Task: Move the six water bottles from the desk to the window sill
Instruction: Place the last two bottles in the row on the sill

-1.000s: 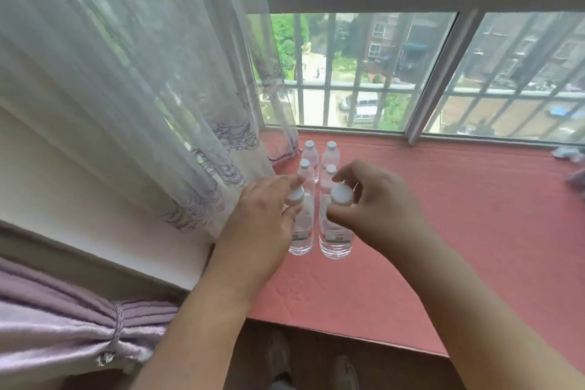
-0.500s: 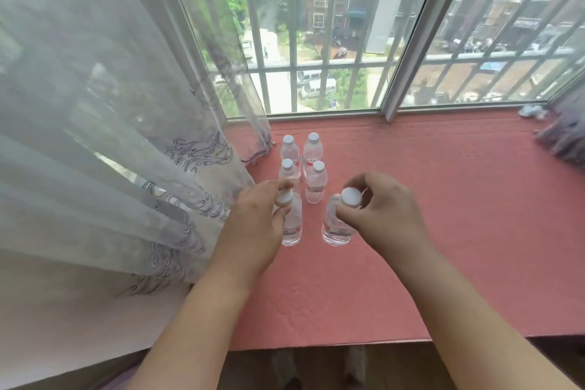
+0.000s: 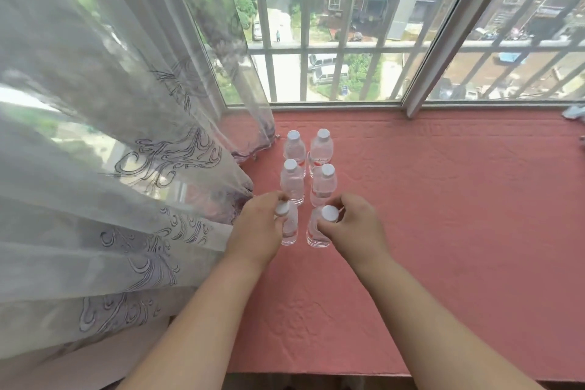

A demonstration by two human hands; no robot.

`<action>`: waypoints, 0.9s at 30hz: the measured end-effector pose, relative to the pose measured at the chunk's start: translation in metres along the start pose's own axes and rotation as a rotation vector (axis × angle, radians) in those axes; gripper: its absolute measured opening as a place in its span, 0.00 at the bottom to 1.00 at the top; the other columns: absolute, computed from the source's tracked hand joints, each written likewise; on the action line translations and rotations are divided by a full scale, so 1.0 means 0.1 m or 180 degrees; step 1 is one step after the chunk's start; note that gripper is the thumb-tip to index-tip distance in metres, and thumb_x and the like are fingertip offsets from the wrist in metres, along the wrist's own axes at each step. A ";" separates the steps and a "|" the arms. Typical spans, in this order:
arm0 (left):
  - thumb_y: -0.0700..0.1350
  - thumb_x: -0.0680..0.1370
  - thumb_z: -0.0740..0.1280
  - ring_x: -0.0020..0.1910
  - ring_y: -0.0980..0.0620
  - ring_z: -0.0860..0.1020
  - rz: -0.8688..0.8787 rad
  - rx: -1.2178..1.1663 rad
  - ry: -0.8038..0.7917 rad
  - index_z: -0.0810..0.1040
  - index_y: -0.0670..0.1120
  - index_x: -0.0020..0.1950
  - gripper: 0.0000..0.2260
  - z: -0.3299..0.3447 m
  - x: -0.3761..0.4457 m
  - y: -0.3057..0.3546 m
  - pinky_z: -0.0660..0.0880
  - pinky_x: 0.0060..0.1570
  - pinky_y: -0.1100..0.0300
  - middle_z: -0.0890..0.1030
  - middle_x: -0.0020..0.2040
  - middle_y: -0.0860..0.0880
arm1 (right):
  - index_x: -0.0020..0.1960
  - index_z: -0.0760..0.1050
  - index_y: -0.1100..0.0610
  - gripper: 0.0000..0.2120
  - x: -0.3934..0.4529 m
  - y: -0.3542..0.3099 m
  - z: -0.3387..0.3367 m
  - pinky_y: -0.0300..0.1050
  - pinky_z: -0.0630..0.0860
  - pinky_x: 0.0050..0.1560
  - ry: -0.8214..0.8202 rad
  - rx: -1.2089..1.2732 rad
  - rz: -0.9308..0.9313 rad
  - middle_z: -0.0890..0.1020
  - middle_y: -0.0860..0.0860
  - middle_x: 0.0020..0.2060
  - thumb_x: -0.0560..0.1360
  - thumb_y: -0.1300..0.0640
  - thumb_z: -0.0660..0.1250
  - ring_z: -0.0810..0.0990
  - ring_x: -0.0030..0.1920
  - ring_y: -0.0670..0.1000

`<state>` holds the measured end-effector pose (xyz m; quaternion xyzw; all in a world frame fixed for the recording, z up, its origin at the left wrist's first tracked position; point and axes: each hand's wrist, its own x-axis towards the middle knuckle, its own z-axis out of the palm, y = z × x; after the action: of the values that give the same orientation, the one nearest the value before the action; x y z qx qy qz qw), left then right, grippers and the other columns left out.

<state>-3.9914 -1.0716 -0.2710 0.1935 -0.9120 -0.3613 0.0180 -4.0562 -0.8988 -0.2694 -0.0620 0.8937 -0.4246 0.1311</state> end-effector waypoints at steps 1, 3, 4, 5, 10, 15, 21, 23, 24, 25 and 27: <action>0.39 0.74 0.69 0.56 0.55 0.75 -0.0025 -0.0014 -0.0040 0.79 0.53 0.60 0.16 0.05 0.05 -0.03 0.71 0.55 0.59 0.80 0.56 0.56 | 0.40 0.76 0.47 0.05 0.05 0.04 0.05 0.36 0.68 0.35 -0.0016 0.0029 0.0049 0.79 0.43 0.39 0.66 0.54 0.71 0.77 0.40 0.41; 0.39 0.74 0.68 0.55 0.56 0.75 -0.0076 -0.0053 -0.0069 0.79 0.53 0.59 0.16 0.15 0.12 -0.09 0.70 0.54 0.62 0.80 0.56 0.56 | 0.40 0.75 0.48 0.05 0.14 0.12 0.15 0.38 0.69 0.35 -0.0054 0.0012 0.0135 0.79 0.43 0.39 0.67 0.54 0.71 0.77 0.40 0.41; 0.38 0.74 0.68 0.55 0.56 0.76 -0.0098 -0.0080 -0.0066 0.79 0.53 0.59 0.16 0.20 0.15 -0.12 0.70 0.54 0.63 0.80 0.55 0.56 | 0.40 0.75 0.48 0.05 0.18 0.16 0.19 0.38 0.69 0.35 -0.0074 -0.0023 0.0156 0.78 0.43 0.39 0.67 0.54 0.71 0.76 0.39 0.41; 0.37 0.74 0.68 0.55 0.56 0.76 -0.0111 -0.0108 -0.0073 0.80 0.52 0.59 0.16 0.24 0.19 -0.14 0.70 0.54 0.63 0.80 0.55 0.55 | 0.39 0.75 0.49 0.04 0.22 0.19 0.23 0.39 0.69 0.34 -0.0095 -0.0046 0.0167 0.78 0.43 0.39 0.67 0.54 0.70 0.76 0.39 0.41; 0.36 0.73 0.68 0.55 0.53 0.77 -0.0113 -0.0132 -0.0072 0.80 0.51 0.59 0.17 0.42 0.30 -0.22 0.72 0.56 0.58 0.81 0.55 0.53 | 0.39 0.75 0.51 0.03 0.38 0.29 0.33 0.34 0.69 0.29 -0.0143 -0.0115 0.0187 0.77 0.44 0.39 0.67 0.57 0.69 0.76 0.37 0.40; 0.36 0.72 0.68 0.53 0.51 0.78 -0.0141 -0.0152 0.0040 0.81 0.49 0.57 0.15 0.56 0.37 -0.26 0.72 0.53 0.57 0.82 0.53 0.52 | 0.40 0.74 0.50 0.04 0.48 0.36 0.39 0.35 0.67 0.30 -0.0182 -0.0173 0.0253 0.77 0.45 0.42 0.69 0.57 0.69 0.75 0.38 0.40; 0.37 0.74 0.69 0.54 0.48 0.77 -0.0118 -0.0123 0.0056 0.80 0.49 0.58 0.14 0.67 0.43 -0.22 0.73 0.56 0.50 0.81 0.54 0.52 | 0.43 0.77 0.52 0.05 0.57 0.38 0.42 0.44 0.72 0.39 -0.0179 -0.0196 0.0195 0.78 0.47 0.43 0.68 0.58 0.69 0.76 0.44 0.48; 0.37 0.74 0.69 0.54 0.48 0.77 -0.0110 -0.0129 0.0089 0.80 0.50 0.58 0.15 0.68 0.44 -0.23 0.73 0.56 0.50 0.81 0.54 0.52 | 0.43 0.78 0.53 0.05 0.57 0.39 0.42 0.46 0.74 0.42 -0.0145 -0.0175 0.0185 0.78 0.48 0.42 0.68 0.58 0.69 0.77 0.44 0.50; 0.37 0.74 0.69 0.54 0.49 0.77 -0.0101 -0.0129 0.0098 0.80 0.50 0.59 0.15 0.68 0.44 -0.23 0.73 0.56 0.51 0.81 0.54 0.53 | 0.44 0.78 0.54 0.06 0.57 0.40 0.41 0.47 0.74 0.43 -0.0133 -0.0182 0.0162 0.79 0.49 0.42 0.67 0.59 0.70 0.77 0.45 0.50; 0.37 0.74 0.69 0.54 0.49 0.77 -0.0094 -0.0122 0.0083 0.80 0.51 0.59 0.15 0.68 0.44 -0.23 0.73 0.56 0.51 0.81 0.54 0.53 | 0.44 0.79 0.55 0.06 0.58 0.41 0.41 0.48 0.75 0.45 -0.0134 -0.0206 0.0136 0.79 0.49 0.43 0.67 0.59 0.70 0.77 0.45 0.51; 0.37 0.75 0.68 0.54 0.49 0.76 -0.0112 -0.0126 0.0016 0.79 0.51 0.58 0.14 0.68 0.44 -0.22 0.73 0.55 0.51 0.81 0.54 0.54 | 0.45 0.79 0.55 0.07 0.59 0.40 0.41 0.49 0.75 0.46 -0.0174 -0.0268 0.0085 0.79 0.50 0.43 0.66 0.59 0.70 0.77 0.45 0.51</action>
<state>-4.0366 -1.0582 -0.3412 0.2101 -0.9010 -0.3790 0.0178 -4.1009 -0.9170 -0.3364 -0.0672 0.9076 -0.3830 0.1585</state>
